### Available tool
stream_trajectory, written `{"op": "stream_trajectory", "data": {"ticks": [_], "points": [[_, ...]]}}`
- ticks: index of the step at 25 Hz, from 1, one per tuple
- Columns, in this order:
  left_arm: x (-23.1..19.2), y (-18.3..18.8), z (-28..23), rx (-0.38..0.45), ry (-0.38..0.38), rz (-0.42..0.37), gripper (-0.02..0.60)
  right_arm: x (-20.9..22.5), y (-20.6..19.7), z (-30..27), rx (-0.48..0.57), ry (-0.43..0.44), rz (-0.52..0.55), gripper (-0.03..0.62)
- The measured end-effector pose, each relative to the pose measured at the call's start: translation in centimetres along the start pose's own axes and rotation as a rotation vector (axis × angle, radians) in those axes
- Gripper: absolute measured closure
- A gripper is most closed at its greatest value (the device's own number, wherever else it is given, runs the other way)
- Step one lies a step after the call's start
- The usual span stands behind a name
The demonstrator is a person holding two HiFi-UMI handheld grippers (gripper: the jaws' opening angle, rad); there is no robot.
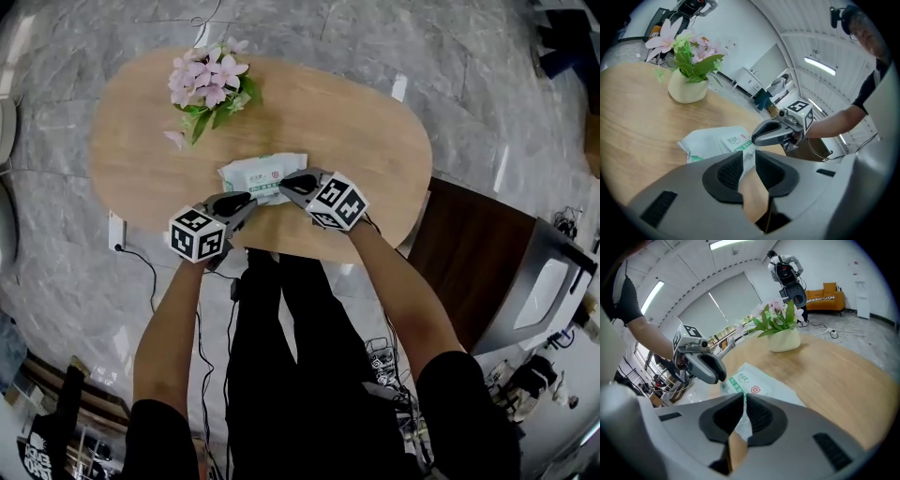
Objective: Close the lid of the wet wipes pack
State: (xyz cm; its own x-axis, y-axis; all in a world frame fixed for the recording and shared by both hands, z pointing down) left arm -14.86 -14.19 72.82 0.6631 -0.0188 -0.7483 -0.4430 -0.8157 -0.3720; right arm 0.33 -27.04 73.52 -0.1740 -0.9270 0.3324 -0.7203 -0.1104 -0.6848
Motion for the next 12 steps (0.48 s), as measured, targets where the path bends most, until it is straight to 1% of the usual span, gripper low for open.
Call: {"op": "stream_trajectory", "data": {"ticks": [2, 6, 8, 12], "points": [[-0.1, -0.7, 0.1, 0.006, 0.002, 0.014, 0.489, -0.3, 0.1, -0.4, -0.008, -0.038, 0.01, 0.571], [-0.3, -1.7, 0.4, 0.018, -0.001, 0.041, 0.489, -0.9, 0.6, -1.2, 0.0, -0.072, 0.051, 0.58], [-0.5, -2.1, 0.7, 0.022, -0.001, 0.048, 0.489, -1.3, 1.1, -1.6, 0.005, -0.076, 0.079, 0.582], [-0.9, -2.5, 1.3, 0.037, 0.01, 0.047, 0.489, -2.0, 1.3, -2.7, -0.015, -0.055, 0.109, 0.582]]}}
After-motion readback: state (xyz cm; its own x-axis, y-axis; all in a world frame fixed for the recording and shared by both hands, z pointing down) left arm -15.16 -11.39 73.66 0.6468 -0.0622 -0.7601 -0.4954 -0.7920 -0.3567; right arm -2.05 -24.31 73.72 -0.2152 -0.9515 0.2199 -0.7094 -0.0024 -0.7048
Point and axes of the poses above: the fingertips, and each gripper's own axes: z backward along the fingers, x to its right, y out of its top, the point moved 9 cm from there along z, backward along the fingers, and after that the axes turned 11 degrees about z, right-handed, at the moved point
